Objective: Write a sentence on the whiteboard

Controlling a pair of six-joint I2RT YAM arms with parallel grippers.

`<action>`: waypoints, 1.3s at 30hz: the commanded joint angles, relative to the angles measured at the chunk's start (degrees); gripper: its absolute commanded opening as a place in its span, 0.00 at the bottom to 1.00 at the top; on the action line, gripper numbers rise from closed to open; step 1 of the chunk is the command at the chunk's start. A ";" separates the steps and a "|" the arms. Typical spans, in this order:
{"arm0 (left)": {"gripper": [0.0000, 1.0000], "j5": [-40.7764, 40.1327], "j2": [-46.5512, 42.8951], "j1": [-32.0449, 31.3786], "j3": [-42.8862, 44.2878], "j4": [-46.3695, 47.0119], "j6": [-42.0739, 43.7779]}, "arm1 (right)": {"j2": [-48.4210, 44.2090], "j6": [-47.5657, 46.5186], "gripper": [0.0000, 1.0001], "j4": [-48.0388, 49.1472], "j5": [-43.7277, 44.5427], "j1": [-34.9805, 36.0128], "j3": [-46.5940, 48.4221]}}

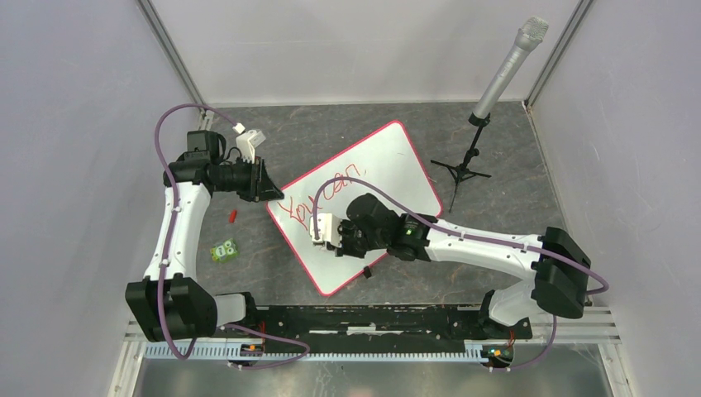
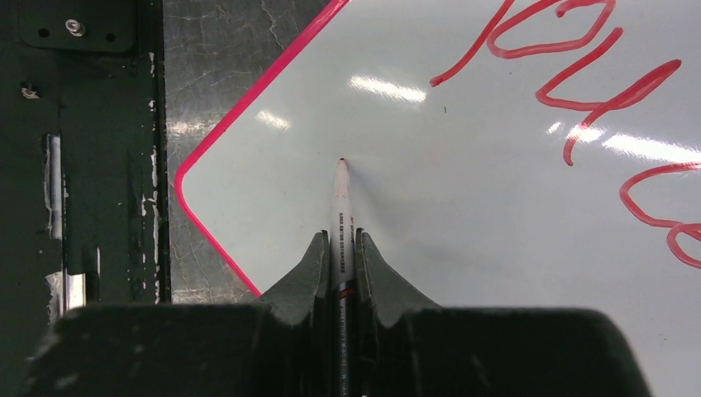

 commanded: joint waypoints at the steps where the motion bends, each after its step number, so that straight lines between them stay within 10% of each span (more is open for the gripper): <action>1: 0.27 1.83 -0.10 -0.16 0.49 0.38 1.80 | 0.45 -1.14 0.00 2.80 2.43 0.32 1.09; 39: 0.18 0.81 0.60 -0.20 1.12 0.39 1.71 | -1.81 -2.63 0.00 -1.41 3.02 -1.16 -1.20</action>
